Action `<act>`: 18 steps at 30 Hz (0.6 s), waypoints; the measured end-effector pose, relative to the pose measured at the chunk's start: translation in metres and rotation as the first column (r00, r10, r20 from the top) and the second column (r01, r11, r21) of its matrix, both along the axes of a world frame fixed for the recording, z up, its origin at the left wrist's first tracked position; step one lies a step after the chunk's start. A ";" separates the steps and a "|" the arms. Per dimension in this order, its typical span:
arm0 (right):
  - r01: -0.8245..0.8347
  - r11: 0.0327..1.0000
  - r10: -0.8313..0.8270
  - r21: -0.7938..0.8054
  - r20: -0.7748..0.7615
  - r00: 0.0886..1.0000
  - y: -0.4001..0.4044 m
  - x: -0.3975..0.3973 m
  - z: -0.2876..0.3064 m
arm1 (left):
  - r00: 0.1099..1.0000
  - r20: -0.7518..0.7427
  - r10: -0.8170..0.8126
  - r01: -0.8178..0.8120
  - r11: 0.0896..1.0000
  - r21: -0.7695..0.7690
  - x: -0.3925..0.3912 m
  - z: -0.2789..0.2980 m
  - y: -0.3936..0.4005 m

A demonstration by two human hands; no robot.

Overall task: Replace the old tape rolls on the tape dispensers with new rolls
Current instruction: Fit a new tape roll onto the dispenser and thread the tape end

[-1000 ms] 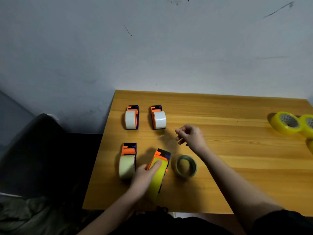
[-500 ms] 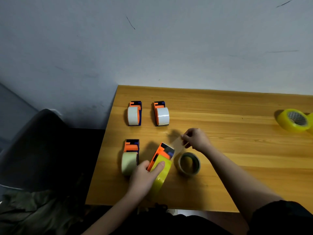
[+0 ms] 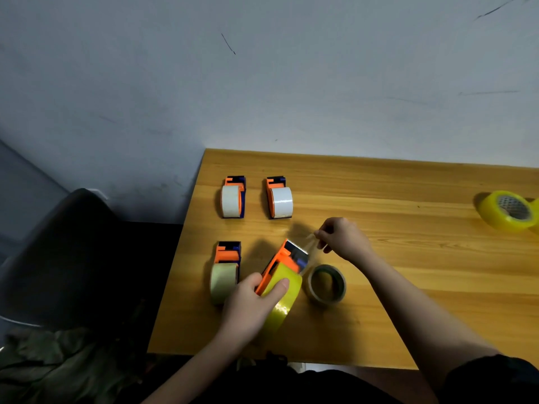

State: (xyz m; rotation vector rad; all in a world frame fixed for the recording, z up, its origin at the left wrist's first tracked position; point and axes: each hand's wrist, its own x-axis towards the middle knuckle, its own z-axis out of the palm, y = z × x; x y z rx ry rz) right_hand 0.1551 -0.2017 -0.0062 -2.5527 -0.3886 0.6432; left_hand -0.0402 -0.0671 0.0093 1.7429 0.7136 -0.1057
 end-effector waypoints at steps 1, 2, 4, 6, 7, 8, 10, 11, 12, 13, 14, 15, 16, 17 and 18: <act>0.003 1.000 -0.003 0.003 0.025 1.000 0.001 0.000 0.003 | 1.000 0.015 -0.010 0.010 0.999 0.030 0.000 0.002 0.001; 0.005 1.000 -0.005 0.008 0.047 0.999 0.002 0.000 0.006 | 0.999 0.026 -0.020 0.018 0.998 0.062 -0.001 0.003 0.003; 0.018 0.999 -0.020 0.028 0.086 0.996 0.005 0.000 0.014 | 0.998 0.043 -0.049 0.044 0.993 0.109 -0.001 0.007 0.006; 0.035 0.997 -0.044 0.075 0.123 0.991 0.007 0.000 0.021 | 0.995 0.054 -0.086 0.078 0.987 0.139 -0.002 0.010 0.007; 0.038 0.994 -0.052 0.102 0.135 0.990 0.008 0.001 0.025 | 0.994 0.051 -0.097 0.089 0.984 0.155 -0.002 0.013 0.007; 0.037 0.991 -0.055 0.126 0.142 0.988 0.009 0.001 0.028 | 0.993 0.054 -0.107 0.096 0.980 0.174 -0.003 0.014 0.008; 0.027 0.987 -0.053 0.157 0.161 0.986 0.012 0.001 0.034 | 0.990 0.067 -0.124 0.111 0.980 0.167 -0.004 0.019 0.006; 0.024 0.985 -0.053 0.169 0.172 0.984 0.012 0.000 0.037 | 0.989 0.074 -0.127 0.116 0.982 0.147 -0.004 0.022 0.006; 0.022 0.982 -0.057 0.188 0.181 0.982 0.014 0.000 0.039 | 0.988 0.084 -0.126 0.115 0.986 0.124 -0.004 0.026 0.005; 0.022 0.975 -0.064 0.219 0.187 0.980 0.015 -0.001 0.041 | 0.988 0.090 -0.123 0.115 0.989 0.091 -0.004 0.030 0.005; 0.022 0.966 -0.074 0.259 0.193 0.978 0.016 -0.003 0.042 | 0.988 0.107 -0.113 0.109 0.993 0.043 -0.003 0.034 0.006; 0.020 0.954 -0.084 0.298 0.203 0.976 0.017 -0.004 0.044 | 0.987 0.122 -0.105 0.107 0.994 -0.008 -0.003 0.036 0.007; 0.018 0.942 -0.096 0.335 0.216 0.972 0.017 -0.005 0.045 | 0.986 0.136 -0.099 0.105 0.994 -0.040 -0.002 0.039 0.009; 0.014 0.929 -0.106 0.371 0.229 0.968 0.018 -0.007 0.046 | 0.985 0.140 -0.097 0.107 0.992 -0.065 -0.002 0.042 0.011; 0.008 0.914 -0.116 0.405 0.241 0.964 0.018 -0.008 0.047 | 0.984 0.144 -0.104 0.117 0.989 -0.088 -0.002 0.047 0.013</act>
